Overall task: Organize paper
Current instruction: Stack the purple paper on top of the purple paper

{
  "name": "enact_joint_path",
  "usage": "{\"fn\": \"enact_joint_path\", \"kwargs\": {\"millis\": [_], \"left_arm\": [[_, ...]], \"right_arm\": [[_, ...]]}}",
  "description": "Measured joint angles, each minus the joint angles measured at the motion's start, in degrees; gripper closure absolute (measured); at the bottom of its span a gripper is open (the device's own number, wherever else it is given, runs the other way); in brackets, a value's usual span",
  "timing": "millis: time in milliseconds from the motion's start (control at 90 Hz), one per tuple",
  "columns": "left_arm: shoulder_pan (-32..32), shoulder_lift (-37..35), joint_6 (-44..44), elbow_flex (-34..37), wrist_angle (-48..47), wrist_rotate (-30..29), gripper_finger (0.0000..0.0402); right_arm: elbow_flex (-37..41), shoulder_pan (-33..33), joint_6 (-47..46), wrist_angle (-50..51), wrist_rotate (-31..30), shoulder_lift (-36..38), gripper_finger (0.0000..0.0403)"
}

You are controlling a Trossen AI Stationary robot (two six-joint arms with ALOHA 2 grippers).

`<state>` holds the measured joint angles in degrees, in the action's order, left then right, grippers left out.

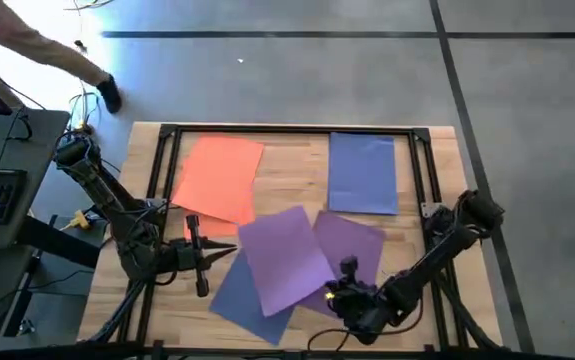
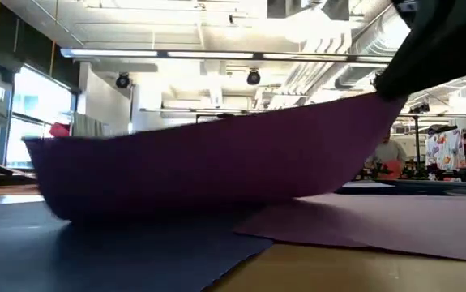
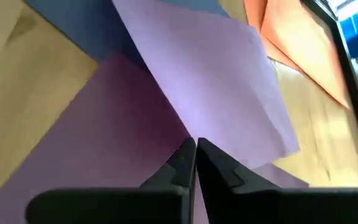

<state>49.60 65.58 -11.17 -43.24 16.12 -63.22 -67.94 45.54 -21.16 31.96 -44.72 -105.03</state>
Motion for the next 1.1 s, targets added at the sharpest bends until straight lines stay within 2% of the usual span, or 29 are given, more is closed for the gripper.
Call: {"fn": "enact_joint_path", "kwargs": {"millis": [111,256,333,400,544,656,700,744,867,944,1022,1100], "left_arm": [[-0.14,0.15,0.05,0.0,-0.1,0.0,0.0402],[-0.12,0.15,0.54,0.0,-0.85,0.0,0.0402],[-0.12,0.15,0.6,0.0,-0.9,0.02,0.0402],[-0.12,0.15,0.63,0.0,-0.94,0.02,0.0402],[-0.12,0.16,1.06,0.0,-1.05,0.02,0.0402],[-0.12,0.2,1.42,0.0,-1.7,0.24,0.0402],[-0.12,0.2,1.65,0.02,-2.4,1.41,0.0402],[-0.15,0.2,1.91,0.02,-3.05,3.11,0.0402],[-1.32,0.31,3.9,0.02,-7.13,9.51,0.0402],[-3.37,0.74,12.12,0.02,-10.33,11.17,0.0402],[-6.77,1.52,21.58,0.02,-13.28,14.9,0.0402],[-9.89,3.21,25.67,0.03,-16.55,19.16,0.0402]], "right_arm": [[-2.73,0.0,-6.27,8.38,0.09,0.0,0.0403],[-8.55,0.0,-20.52,26.82,0.13,0.01,0.0403],[-11.68,-0.33,-31.94,38.42,3.54,0.02,0.0403],[-13.85,-0.55,-39.19,44.24,8.89,0.02,0.0403],[-15.18,0.08,-43.74,43.9,22.89,0.02,0.0403],[-15.13,2.11,-46.76,36.76,29.05,0.02,0.0403],[-14.86,3.21,-47.85,33.75,28.12,0.02,0.0403],[-14.52,4.37,-49.25,30.7,24.69,0.02,0.0403],[-11.9,7.16,-53.51,20.53,9.09,-1.16,0.0403],[-9.32,7.98,-56.29,12.62,1.84,-2.51,0.0403],[-7.5,7.99,-56.59,7.27,-0.39,-3.7,0.0403],[-6.86,6.83,-58.64,6.34,-0.47,-4.97,0.0402]]}}
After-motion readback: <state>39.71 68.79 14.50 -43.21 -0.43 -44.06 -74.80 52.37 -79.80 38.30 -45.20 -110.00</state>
